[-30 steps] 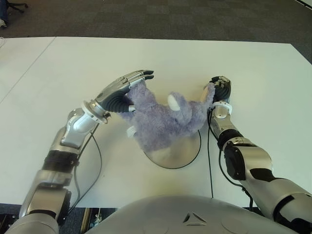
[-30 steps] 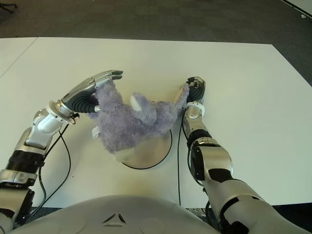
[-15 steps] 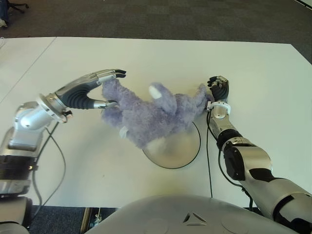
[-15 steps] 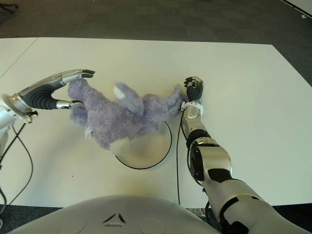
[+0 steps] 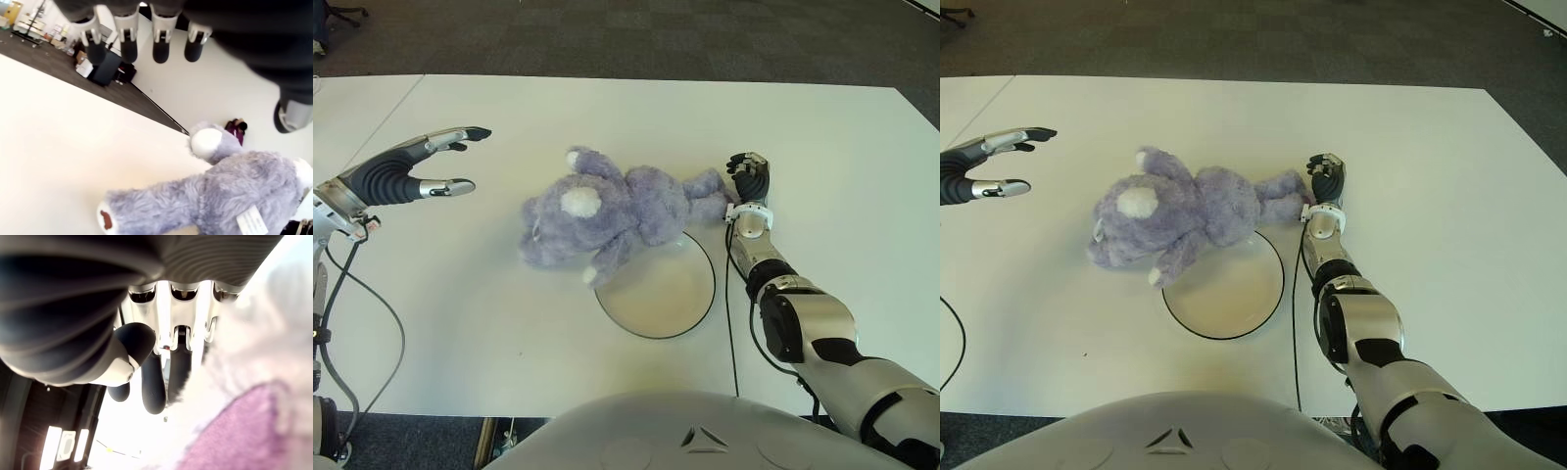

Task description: Put the doll into the plate.

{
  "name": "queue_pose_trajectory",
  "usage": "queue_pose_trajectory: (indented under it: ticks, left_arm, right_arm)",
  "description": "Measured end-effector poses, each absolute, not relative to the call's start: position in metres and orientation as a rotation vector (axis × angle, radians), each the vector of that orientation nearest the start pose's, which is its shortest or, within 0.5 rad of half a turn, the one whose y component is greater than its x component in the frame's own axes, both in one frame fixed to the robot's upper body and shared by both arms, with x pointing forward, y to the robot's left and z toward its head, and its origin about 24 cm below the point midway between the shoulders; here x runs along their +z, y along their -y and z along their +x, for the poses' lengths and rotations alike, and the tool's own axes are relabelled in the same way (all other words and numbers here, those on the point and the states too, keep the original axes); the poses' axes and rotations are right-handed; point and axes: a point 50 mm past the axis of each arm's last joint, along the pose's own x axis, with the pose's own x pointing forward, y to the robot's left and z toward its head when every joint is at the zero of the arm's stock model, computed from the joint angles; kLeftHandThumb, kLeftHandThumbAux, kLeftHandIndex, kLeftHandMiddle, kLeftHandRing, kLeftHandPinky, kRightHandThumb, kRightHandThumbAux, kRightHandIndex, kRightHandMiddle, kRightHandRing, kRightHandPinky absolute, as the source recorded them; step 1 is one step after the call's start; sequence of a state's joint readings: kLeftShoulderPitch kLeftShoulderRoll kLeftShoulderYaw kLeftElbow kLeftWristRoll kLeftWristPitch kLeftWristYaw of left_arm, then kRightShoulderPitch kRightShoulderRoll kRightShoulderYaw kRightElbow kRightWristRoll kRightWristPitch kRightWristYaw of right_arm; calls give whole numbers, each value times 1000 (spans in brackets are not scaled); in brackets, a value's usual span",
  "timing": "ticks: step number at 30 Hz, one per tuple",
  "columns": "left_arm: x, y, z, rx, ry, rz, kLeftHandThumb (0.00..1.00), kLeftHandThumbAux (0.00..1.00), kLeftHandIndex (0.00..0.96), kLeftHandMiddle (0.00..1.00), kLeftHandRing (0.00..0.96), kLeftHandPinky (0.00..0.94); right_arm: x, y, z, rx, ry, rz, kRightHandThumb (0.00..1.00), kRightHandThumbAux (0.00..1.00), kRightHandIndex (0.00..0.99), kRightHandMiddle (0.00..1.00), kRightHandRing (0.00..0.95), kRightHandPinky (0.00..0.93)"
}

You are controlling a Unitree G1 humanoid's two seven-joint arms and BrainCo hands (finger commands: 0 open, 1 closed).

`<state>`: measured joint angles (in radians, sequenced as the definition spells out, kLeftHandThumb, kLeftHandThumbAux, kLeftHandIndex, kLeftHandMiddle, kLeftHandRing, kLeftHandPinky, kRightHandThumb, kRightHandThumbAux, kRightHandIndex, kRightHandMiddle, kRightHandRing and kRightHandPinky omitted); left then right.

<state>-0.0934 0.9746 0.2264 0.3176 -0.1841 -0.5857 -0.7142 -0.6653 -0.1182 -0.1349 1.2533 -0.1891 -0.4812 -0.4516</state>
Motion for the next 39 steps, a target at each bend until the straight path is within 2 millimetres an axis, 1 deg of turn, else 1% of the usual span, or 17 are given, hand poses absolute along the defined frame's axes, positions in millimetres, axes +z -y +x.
queue_pose_trajectory:
  ticks: [2,5,14,19,21,22,28,32,38,39]
  left_arm:
    - [164,-330,242,-485,189,937,245,353,0,0,0,0]
    - [161,-332,241,-460,203,922,263,354,0,0,0,0]
    - [161,-341,241,-418,211,920,288,389,0,0,0,0]
    - [160,-344,242,-408,206,928,301,409,0,0,0,0]
    - [161,-345,243,-402,208,926,304,414,0,0,0,0]
    - [161,-346,244,-399,209,926,308,421,0,0,0,0]
    - [160,-347,245,-395,201,940,286,418,0,0,0,0]
    - [160,-348,245,-380,198,953,260,412,0,0,0,0]
    - [160,-348,246,-342,203,971,255,417,0,0,0,0]
    - [160,-348,246,-337,205,972,260,431,0,0,0,0]
  right_arm:
    - [11,179,338,-361,-65,-257,946,663,427,471,489,564]
    - [11,179,338,-356,-63,-261,945,663,427,469,494,580]
    - [11,178,339,-354,-62,-263,945,663,427,466,501,615]
    - [11,178,339,-352,-63,-263,945,662,427,466,502,623]
    - [11,178,339,-351,-63,-263,945,662,427,466,502,612]
    - [11,178,339,-351,-63,-262,946,662,427,468,501,625]
    - [11,178,339,-352,-63,-261,947,661,427,469,501,613]
    - [11,178,339,-352,-63,-261,947,661,428,467,504,657]
    - [11,178,339,-352,-63,-260,947,661,428,467,505,651]
    - [11,178,339,-351,-63,-260,947,661,427,469,500,602]
